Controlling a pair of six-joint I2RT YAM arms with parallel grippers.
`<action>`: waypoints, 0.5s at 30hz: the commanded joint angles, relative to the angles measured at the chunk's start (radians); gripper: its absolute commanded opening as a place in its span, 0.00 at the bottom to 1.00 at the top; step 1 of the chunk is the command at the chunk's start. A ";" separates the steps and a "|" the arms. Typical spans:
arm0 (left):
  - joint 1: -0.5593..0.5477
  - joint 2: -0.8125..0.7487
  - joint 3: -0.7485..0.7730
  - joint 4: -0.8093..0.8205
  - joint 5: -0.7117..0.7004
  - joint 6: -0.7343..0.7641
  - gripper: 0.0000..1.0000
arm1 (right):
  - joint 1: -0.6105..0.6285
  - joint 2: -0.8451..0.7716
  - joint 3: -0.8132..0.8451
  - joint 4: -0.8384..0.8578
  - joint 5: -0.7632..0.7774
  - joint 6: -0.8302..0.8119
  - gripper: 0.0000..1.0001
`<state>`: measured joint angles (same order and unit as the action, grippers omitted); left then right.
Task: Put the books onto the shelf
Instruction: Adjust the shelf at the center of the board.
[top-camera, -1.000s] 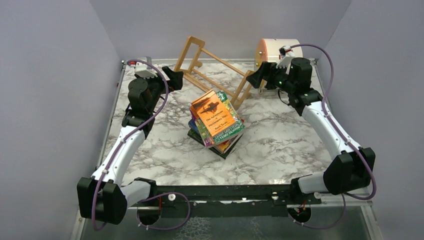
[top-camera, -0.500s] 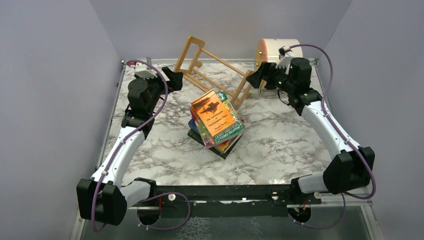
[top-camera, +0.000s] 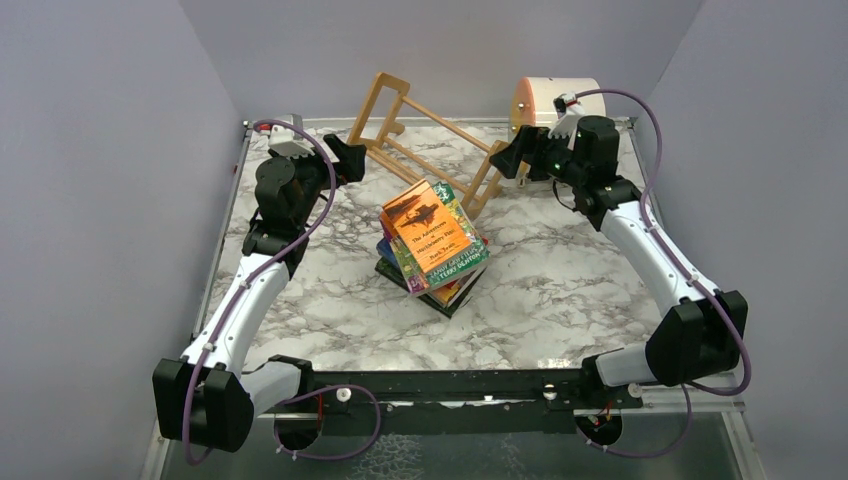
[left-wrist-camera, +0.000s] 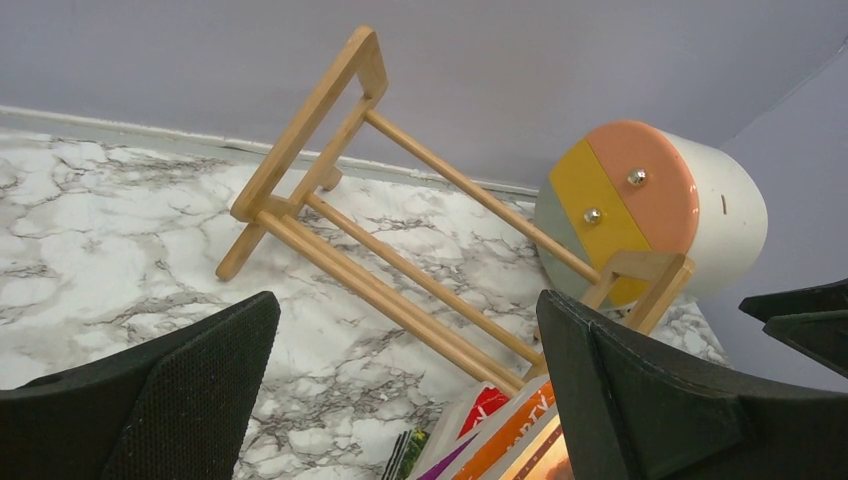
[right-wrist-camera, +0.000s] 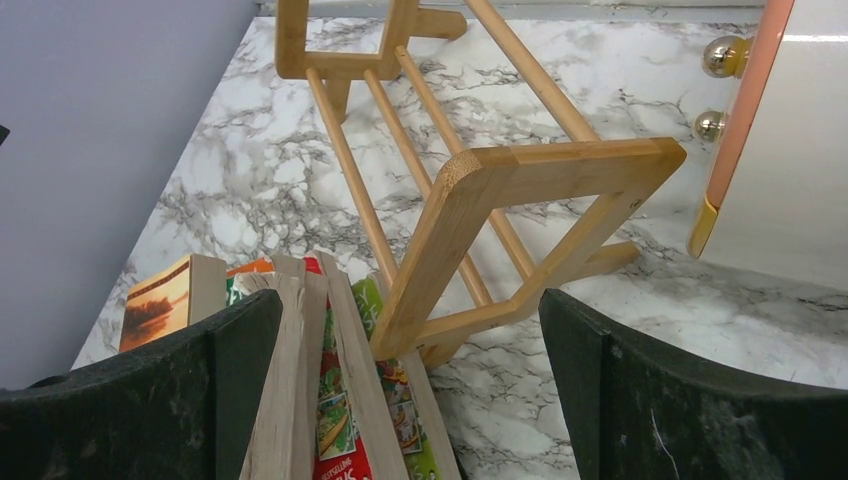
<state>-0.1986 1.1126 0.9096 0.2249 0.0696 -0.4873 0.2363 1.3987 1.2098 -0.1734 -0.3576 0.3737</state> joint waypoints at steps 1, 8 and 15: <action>-0.001 -0.028 0.018 0.003 -0.021 0.012 0.99 | 0.007 0.013 0.037 -0.021 -0.018 0.004 1.00; -0.001 -0.033 0.015 -0.002 -0.025 0.016 0.99 | 0.011 0.022 0.038 -0.027 -0.015 0.004 1.00; -0.001 -0.036 0.014 -0.008 -0.032 0.018 0.99 | 0.017 0.027 0.039 -0.038 0.003 0.001 1.00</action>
<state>-0.1986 1.0992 0.9096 0.2077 0.0593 -0.4801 0.2443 1.4139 1.2098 -0.1886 -0.3573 0.3737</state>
